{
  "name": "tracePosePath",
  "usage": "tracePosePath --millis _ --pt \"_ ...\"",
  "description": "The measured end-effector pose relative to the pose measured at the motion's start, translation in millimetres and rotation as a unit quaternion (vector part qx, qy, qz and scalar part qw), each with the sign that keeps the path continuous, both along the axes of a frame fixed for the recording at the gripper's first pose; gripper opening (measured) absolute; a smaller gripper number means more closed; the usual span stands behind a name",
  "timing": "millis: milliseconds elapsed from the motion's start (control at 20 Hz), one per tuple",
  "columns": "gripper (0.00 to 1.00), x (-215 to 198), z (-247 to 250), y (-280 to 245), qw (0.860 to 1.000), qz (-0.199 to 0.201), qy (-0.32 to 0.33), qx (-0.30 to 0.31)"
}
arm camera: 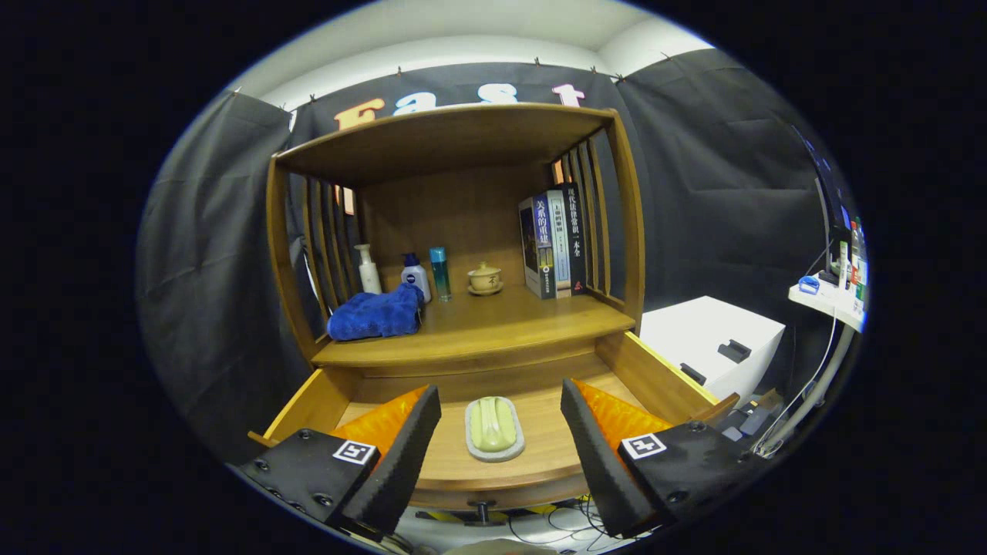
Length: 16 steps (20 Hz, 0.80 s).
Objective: Pull open the drawer, take out the items inside it, and place them on the countertop above the cabinet.
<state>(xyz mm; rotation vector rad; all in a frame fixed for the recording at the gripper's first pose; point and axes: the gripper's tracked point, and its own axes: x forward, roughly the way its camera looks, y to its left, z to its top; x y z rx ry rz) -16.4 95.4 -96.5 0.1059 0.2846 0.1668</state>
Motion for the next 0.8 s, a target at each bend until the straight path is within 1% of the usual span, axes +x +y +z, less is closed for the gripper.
tracePosePath --millis 200,400,550,800 --pt "0.98 36 3 6 0.999 0.016 0.029 -0.024" --pt "0.99 67 -11 21 0.995 0.039 0.083 -0.035" --pt "0.99 86 -26 31 0.989 0.057 0.119 -0.061" --pt "0.99 115 -61 39 0.977 0.070 0.186 -0.078"
